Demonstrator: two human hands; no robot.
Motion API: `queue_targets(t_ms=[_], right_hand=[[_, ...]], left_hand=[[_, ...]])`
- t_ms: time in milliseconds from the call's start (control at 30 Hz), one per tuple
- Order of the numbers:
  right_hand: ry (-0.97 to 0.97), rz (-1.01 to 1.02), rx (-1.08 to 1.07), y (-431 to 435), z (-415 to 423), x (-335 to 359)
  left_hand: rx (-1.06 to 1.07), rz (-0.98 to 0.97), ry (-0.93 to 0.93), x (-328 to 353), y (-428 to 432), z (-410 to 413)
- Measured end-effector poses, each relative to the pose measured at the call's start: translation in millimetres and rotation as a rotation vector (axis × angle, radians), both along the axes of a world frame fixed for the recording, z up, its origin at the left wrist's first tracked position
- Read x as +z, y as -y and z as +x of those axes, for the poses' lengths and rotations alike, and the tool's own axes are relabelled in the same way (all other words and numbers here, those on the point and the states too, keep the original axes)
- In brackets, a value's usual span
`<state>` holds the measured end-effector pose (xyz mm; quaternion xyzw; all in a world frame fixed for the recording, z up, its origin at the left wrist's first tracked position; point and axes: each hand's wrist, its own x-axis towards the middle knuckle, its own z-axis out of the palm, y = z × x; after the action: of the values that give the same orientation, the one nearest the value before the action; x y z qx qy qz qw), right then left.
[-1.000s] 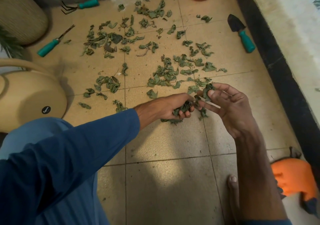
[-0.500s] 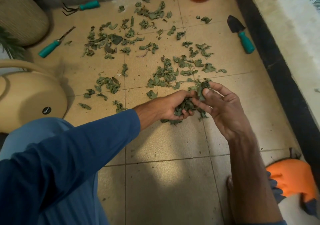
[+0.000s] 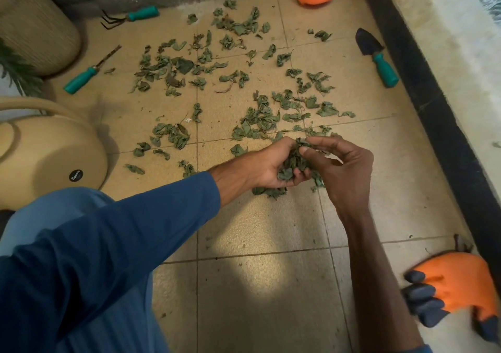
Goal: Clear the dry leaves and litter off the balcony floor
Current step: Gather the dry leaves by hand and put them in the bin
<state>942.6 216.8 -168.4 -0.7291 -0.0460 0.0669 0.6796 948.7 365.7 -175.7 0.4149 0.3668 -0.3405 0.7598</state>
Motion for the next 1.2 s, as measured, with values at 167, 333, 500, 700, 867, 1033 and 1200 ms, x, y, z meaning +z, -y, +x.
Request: queue_targets(t_ms=[167, 333, 500, 700, 867, 1033, 1200], right_hand=[[0.004, -0.088, 0.000, -3, -1, -5], [0.078, -0.221, 0.004, -9, -5, -6], [0.153, -0.364, 0.038, -12, -2, -7], [0.247, -0.436, 0.132, -22, -4, -5], [0.256, -0.492, 0.205, -29, -4, 0], [0.234, -0.522, 0.153, -34, -1, 0], [0.208, -0.518, 0.123, -42, -2, -10]], left_hand=[[0.044, 0.072, -0.032, 4, 1, -1], [0.066, 0.150, -0.055, 4, -2, -4], [0.082, 0.194, 0.038, 11, -6, -6], [0.134, 0.293, 0.109, 6, -10, -6], [0.153, 0.286, 0.098, 1, -13, -7], [0.057, 0.269, 0.141, 1, -11, -10], [-0.004, 0.361, 0.152, -2, -13, -10]])
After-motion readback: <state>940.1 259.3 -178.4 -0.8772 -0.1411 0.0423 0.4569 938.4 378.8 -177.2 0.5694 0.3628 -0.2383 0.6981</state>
